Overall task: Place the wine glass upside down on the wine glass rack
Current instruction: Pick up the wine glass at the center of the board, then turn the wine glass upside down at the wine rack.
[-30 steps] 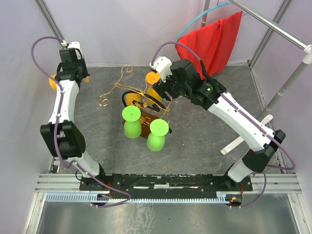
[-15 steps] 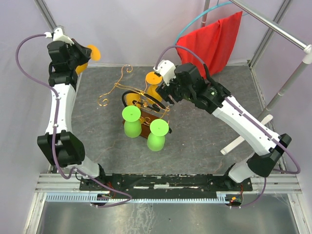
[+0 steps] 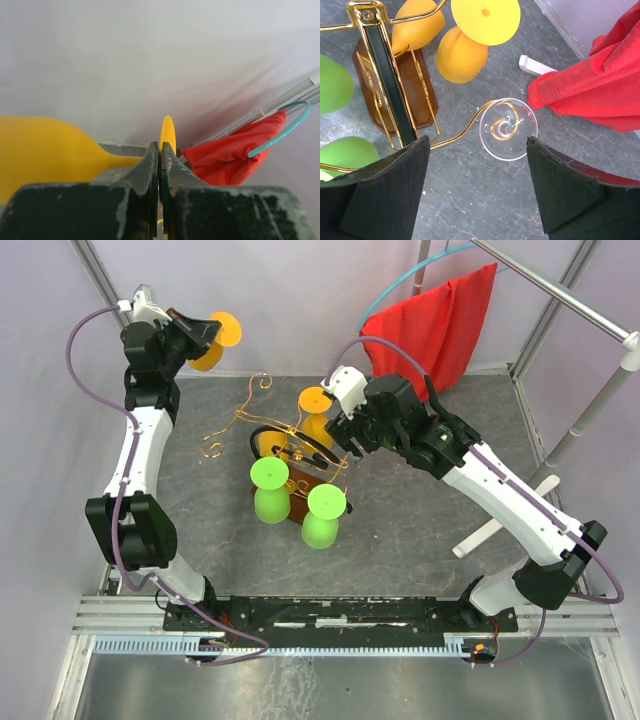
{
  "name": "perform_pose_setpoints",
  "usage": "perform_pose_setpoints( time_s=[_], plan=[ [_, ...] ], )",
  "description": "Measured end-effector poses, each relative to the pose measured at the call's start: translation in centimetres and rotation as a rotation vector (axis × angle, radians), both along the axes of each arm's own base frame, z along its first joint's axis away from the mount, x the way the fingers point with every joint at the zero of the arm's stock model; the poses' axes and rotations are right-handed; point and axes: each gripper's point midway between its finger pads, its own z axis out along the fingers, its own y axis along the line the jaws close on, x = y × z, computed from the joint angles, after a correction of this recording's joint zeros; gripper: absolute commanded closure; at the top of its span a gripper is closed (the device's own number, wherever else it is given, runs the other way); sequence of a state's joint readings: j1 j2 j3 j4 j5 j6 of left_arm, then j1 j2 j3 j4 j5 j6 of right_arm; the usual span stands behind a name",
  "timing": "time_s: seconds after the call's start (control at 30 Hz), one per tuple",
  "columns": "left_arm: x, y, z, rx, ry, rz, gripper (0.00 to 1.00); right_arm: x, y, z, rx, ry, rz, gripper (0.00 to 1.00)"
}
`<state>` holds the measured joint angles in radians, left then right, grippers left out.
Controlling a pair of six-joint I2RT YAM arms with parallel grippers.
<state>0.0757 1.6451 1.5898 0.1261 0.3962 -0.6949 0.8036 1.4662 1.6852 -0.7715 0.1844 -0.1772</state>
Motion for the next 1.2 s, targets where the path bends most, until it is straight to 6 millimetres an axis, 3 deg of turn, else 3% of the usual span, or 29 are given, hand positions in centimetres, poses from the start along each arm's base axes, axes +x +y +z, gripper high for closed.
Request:
perform_pose_setpoints(
  time_s=[0.13, 0.23, 0.33, 0.43, 0.67, 0.77, 1.03, 1.2],
  plan=[
    [-0.5, -0.7, -0.9, -0.002, 0.016, -0.015, 0.97, 0.0, 0.0, 0.0, 0.003, 0.003, -0.004, 0.15],
    [-2.1, -0.8, -2.8, -0.005, 0.08, -0.005, 0.97, 0.0, 0.0, -0.1, 0.005, 0.005, -0.005, 0.15],
    [-4.3, -0.1, -3.3, 0.011, 0.136, 0.044, 0.97, -0.1, 0.0, -0.1, 0.007, 0.01, -0.008, 0.15],
    [-7.1, 0.9, -1.7, 0.049, 0.139, 0.107, 0.97, -0.2, 0.0, -0.2, 0.005, 0.015, -0.006, 0.15],
    [-16.3, 3.2, 3.3, 0.118, 0.067, 0.263, 0.97, -0.5, 0.1, -0.5, 0.004, 0.029, 0.009, 0.15],
    [-19.3, 3.6, 3.7, 0.127, 0.068, 0.3, 0.97, -0.6, 0.2, -0.5, 0.004, 0.034, 0.015, 0.15],
    [-24.1, 3.8, -0.7, 0.102, 0.197, 0.327, 0.97, -0.8, 0.0, -0.9, -0.008, 0.048, 0.018, 0.16],
    [-26.4, 3.6, -2.2, 0.006, 0.254, 0.346, 0.97, -1.1, -0.3, -1.1, -0.017, 0.056, 0.018, 0.16]
  ],
)
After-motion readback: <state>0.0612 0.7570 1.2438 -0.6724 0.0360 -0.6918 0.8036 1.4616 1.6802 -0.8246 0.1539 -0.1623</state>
